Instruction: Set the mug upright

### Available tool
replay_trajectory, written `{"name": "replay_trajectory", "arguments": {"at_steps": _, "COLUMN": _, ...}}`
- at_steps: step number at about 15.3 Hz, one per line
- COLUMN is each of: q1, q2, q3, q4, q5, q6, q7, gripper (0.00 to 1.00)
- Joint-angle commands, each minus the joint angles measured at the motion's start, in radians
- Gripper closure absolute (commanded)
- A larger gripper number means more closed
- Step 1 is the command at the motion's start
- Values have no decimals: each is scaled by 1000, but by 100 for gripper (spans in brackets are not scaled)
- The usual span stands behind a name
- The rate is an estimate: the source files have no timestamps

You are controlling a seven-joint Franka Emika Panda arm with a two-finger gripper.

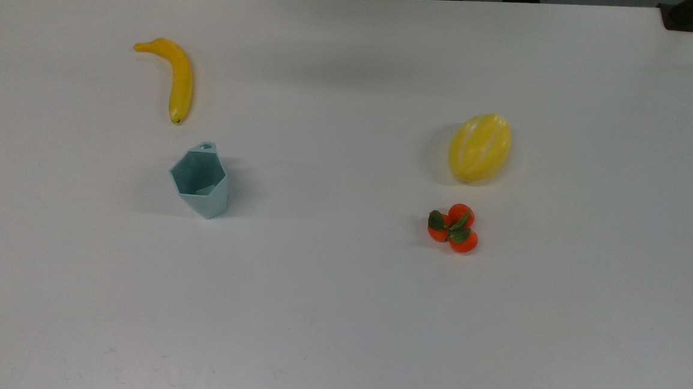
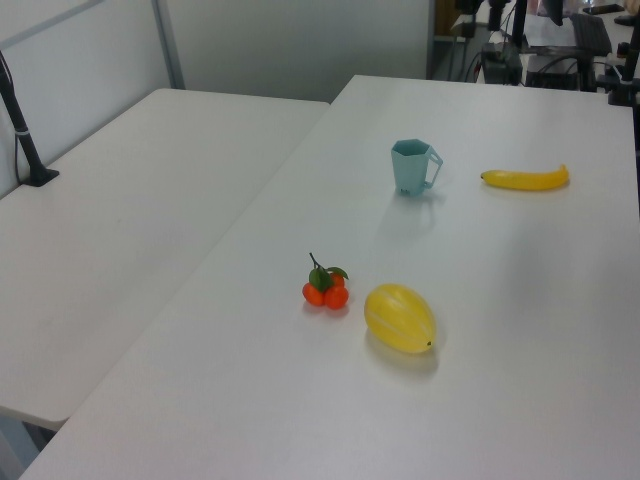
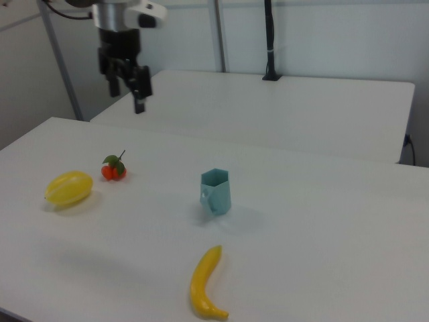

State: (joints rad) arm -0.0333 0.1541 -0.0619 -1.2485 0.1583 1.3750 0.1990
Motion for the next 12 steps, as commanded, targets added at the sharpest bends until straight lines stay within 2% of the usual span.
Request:
{"name": "replay_trajectory", "arguments": {"at_steps": 1, "q1": -5, "q2": -171, "q3": 69, "q4": -201, "q5": 1, "q6": 2, "q7": 50, "gripper": 0}}
{"name": "replay_trajectory", "arguments": {"at_steps": 3, "q1": 1, "q2": -214, "q3": 71, "q4": -264, "q5": -23, "q6": 47, "q7": -18, "gripper": 0}}
{"name": "replay_trajectory", "arguments": {"at_steps": 4, "q1": 9, "q2": -241, "q3": 73, "q4": -332, "q5": -51, "q6": 146, "q7": -73, "gripper": 0}}
{"name": "replay_trajectory", "arguments": {"at_steps": 7, "q1": 64, "q2": -242, "q3": 65, "q4": -385, "q5": -166, "q6": 266, "q7": -266, "gripper": 0}}
{"name": "replay_trajectory", "arguments": {"at_steps": 8, "q1": 64, "q2": -245, "q3": 60, "q4": -405, "q5": -168, "q6": 315, "q7": -285, "gripper": 0}}
{"name": "replay_trajectory", "arguments": {"at_steps": 12, "q1": 66, "q2": -242, "q3": 60, "q4": -407, "q5": -157, "q6": 322, "q7": -270, "gripper": 0}}
